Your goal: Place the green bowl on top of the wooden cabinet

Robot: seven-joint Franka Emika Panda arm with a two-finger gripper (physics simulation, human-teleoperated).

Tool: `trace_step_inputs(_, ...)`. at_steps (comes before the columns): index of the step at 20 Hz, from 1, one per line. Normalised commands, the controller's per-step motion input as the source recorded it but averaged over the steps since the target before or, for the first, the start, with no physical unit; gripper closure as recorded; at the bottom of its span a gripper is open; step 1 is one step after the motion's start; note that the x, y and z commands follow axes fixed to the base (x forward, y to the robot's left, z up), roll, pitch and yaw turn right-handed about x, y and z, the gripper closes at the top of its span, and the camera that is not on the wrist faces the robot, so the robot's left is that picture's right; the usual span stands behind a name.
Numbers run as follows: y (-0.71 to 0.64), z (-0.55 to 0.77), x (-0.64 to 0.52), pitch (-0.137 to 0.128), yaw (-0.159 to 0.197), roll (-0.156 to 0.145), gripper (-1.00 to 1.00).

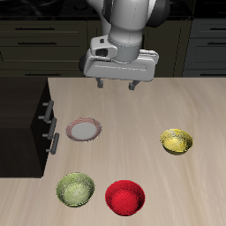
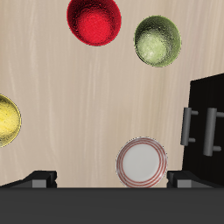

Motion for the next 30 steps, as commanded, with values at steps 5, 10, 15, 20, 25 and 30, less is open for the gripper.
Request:
trace_step_inputs(5,0.04,-0.02,0.21,0.014,0.001,-0.002,-1.0)
trace_step_inputs(10,0.02,-0.01,0.32,0.002,0.003,-0.011,-1.0)
trace_step_inputs(15,-0.15,0.06,0.33,-0.007,0.002,-0.031,-1.0)
trace_step_inputs(20,-0.19,0.1,0.31,-0.016,-0.017,-0.018,-1.0)
trace_step_inputs(25,-0.21,0.11,0.24,-0.024,-0.002,-0.052,-1.0)
trace_step_inputs(30,-0.12,0.07,0.26,-0.005,0.012,-0.021,-1.0)
